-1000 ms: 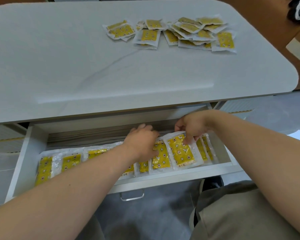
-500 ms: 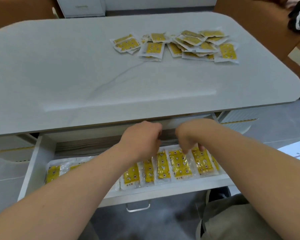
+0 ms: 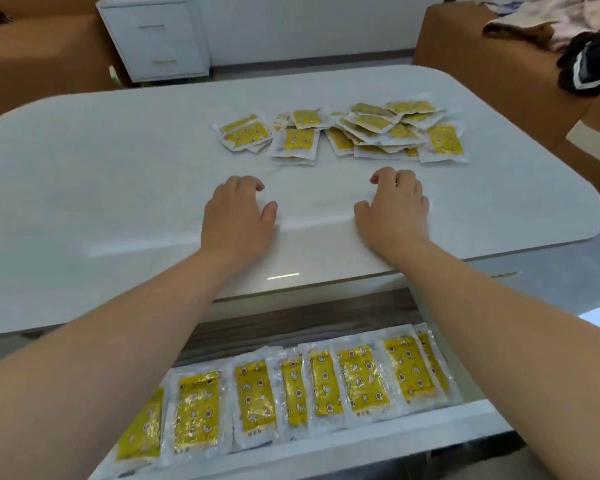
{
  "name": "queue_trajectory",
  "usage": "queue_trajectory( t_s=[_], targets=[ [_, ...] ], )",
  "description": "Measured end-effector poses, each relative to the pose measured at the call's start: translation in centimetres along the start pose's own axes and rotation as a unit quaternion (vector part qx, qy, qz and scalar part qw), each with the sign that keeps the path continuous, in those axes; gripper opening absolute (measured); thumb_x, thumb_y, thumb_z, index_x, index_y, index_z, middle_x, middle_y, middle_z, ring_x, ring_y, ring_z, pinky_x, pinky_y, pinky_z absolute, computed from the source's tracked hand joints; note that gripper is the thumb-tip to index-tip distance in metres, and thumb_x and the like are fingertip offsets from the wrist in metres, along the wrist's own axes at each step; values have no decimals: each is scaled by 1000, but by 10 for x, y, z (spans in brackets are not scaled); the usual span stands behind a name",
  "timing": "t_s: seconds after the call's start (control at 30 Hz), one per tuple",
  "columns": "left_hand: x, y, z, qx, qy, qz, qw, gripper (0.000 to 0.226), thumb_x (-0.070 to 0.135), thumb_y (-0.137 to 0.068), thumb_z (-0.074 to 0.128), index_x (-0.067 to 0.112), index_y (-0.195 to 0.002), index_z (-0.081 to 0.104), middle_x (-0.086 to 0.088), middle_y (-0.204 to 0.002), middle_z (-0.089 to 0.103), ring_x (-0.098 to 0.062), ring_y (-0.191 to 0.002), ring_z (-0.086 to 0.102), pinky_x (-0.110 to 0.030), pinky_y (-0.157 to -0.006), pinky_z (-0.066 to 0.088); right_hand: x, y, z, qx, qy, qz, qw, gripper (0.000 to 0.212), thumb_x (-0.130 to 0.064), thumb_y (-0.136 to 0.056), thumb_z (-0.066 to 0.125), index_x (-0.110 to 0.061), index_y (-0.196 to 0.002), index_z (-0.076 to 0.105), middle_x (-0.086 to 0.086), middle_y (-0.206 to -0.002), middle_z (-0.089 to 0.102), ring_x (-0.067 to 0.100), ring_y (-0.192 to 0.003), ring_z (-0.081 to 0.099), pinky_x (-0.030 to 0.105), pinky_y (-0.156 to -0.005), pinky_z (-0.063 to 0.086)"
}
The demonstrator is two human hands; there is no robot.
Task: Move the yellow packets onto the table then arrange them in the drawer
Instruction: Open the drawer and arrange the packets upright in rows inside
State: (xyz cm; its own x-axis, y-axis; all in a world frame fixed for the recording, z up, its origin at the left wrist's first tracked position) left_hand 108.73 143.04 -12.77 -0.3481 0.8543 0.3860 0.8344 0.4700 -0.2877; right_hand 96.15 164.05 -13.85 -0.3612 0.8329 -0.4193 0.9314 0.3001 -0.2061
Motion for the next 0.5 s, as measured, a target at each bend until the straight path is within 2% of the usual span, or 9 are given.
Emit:
queue_trajectory(
  t_s=[0.13,0.33,0.43,0.5],
  targets=[
    [7,-62,21,1,-80,26,996,49,44,-99,51,14,-137,51,-9,-139,48,-33,-127,45,-46,-103,38,-12,-57,6,47,48,-17,998,71,-54,-93,55,-20,-150,30,14,-161,20,37,-149,18,52,-117,21],
    [-8,-141,50,-41,-123,-20,991,71,64,-97,39,13,-147,41,-10,-154,37,-37,-140,34,-52,-107,35,-31,-152,17,-9,107,-46,993,90,-77,-90,33,-24,-160,15,10,-170,2,37,-156,0,67,-118,12],
    [-15,-170,63,-55,-97,-56,992,87,79,-88,34,22,-153,35,-5,-163,25,-33,-149,22,-54,-116,27,-32,-186,24,-38,129,-41,990,95,-85,-86,25,-29,-161,10,9,-170,-6,40,-155,-9,73,-116,4],
    [-12,-183,71,-73,-96,-71,990,94,86,-83,30,28,-156,29,-3,-166,18,-32,-153,13,-56,-119,19,-24,-199,31,-58,127,-4,990,98,-89,-82,23,-32,-161,12,8,-171,-2,41,-155,-7,76,-114,1]
  ],
)
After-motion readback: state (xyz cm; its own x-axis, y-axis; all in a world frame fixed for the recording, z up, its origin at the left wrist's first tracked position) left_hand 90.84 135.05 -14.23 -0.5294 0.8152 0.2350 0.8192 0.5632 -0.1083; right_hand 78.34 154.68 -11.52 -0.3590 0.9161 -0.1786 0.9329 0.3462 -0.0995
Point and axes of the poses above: each hand's wrist, its own y-axis away from the middle knuckle, its own z-axis out of the palm, x = y × z, the point moved 6 cm from there along -y, towards the middle knuckle
